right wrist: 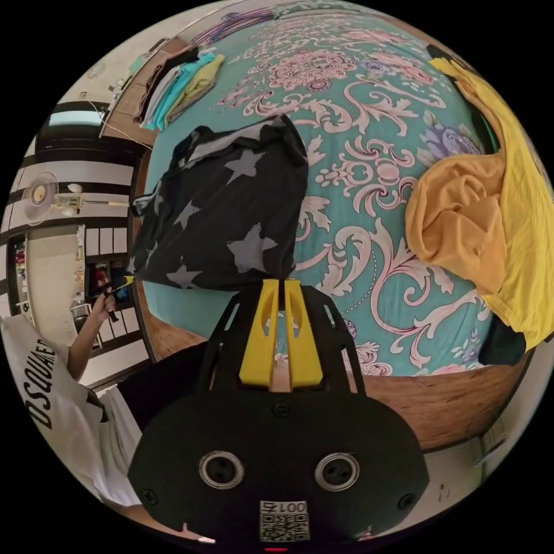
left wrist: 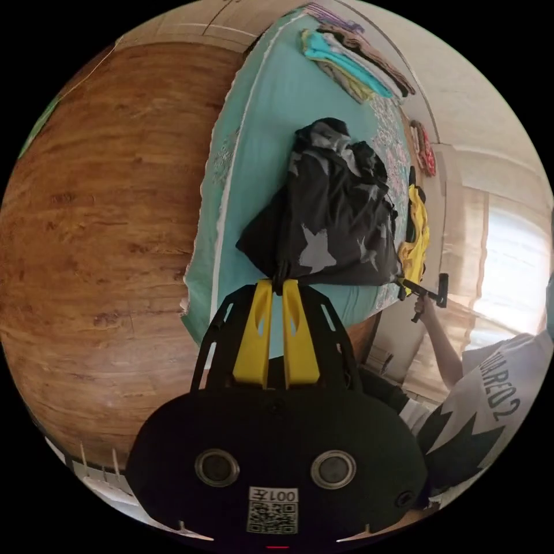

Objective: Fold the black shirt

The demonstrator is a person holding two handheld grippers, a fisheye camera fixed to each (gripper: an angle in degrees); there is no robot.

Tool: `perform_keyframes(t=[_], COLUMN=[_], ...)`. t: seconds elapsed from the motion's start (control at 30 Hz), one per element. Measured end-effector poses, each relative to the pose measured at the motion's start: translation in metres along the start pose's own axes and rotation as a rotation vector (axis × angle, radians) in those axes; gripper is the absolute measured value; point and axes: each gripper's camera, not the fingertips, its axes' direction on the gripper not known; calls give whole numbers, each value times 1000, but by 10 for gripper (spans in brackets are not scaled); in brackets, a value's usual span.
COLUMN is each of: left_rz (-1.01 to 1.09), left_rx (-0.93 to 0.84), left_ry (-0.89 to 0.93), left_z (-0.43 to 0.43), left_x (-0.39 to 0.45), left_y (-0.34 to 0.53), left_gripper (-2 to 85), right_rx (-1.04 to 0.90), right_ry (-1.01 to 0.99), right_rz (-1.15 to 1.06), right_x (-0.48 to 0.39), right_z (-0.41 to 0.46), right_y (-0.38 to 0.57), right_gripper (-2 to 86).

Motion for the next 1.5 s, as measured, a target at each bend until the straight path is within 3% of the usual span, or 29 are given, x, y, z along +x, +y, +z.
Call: perform_keyframes(t=[0.27,0.47,0.6,0.73,0.93,1.1,1.17,1.33,1.5], left_rz=[-355,-412,-432,-389,-254,-365,-403,-422,-274], left_rx=[227,345,380,370,381,355,416,432,512], left_ry=[305,401,369,259,169,203,295,288,324], left_z=[10,8,11,5,-32,-16,-15,-21,-65], left_x=[-48,-44,-45,-39,-31,-50,-52,-37,28], left_y=[57,83,80,81,93,120,136,158,131], left_gripper=[72,83,67,3,-8,-9,-9,-9,-9], right_rx=[-11,129,67,51,150,78,100,94,237], right_ry=[213,434,384,122,146,78,63,97,32], right_rz=[-52,-129,-100,-160,-244,-169,-137,-118,-134], right_x=[-57,-109,-102,-93,-91,-57,-56,-62,-76], right_z=[15,12,31,24,-31,-2,1,4,-48], right_y=[10,38,28,28,54,74,81,93,67], right_gripper=[56,127,127,46,21,14,13,13,11])
